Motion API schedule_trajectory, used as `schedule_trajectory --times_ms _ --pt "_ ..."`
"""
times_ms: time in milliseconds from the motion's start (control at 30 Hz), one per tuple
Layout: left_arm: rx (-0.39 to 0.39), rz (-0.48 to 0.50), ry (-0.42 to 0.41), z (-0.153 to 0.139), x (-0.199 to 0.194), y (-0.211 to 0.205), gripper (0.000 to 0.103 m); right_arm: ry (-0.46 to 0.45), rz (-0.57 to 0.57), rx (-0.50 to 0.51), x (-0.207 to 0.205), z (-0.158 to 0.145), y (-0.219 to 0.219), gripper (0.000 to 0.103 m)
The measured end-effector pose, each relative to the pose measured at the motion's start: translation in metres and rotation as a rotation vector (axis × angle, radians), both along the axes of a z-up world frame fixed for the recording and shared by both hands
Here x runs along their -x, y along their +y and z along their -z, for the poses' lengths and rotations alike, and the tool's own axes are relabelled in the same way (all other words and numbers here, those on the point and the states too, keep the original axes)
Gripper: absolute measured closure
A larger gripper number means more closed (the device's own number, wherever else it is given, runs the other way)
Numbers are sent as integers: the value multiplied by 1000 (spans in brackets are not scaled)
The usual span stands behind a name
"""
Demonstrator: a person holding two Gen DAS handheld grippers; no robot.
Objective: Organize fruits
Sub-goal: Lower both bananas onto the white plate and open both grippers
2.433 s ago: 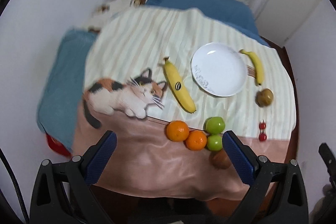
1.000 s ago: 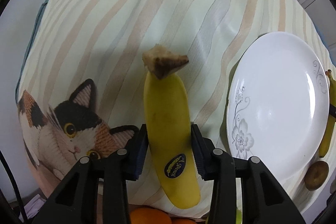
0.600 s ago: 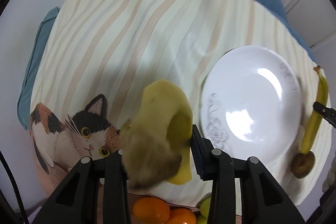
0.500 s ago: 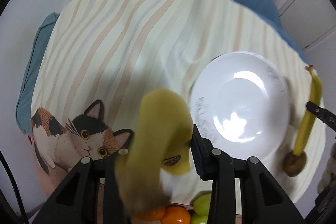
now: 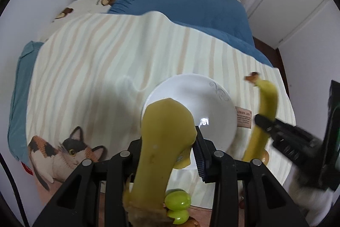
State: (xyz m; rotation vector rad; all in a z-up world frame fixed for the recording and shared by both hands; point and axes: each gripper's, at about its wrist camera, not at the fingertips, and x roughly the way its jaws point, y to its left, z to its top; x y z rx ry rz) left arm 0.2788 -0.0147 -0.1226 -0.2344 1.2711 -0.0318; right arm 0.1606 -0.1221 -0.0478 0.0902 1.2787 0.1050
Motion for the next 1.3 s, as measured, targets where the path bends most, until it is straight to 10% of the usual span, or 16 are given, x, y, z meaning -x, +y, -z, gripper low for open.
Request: schedule_trajectory --times_ms 567,1300 --pt "39 187 251 100 -101 -15 69 172 247 -20 -25 110 9 66" --pt "-26 212 340 131 -95 6 66 199 486 -17 -4 107 4 61"
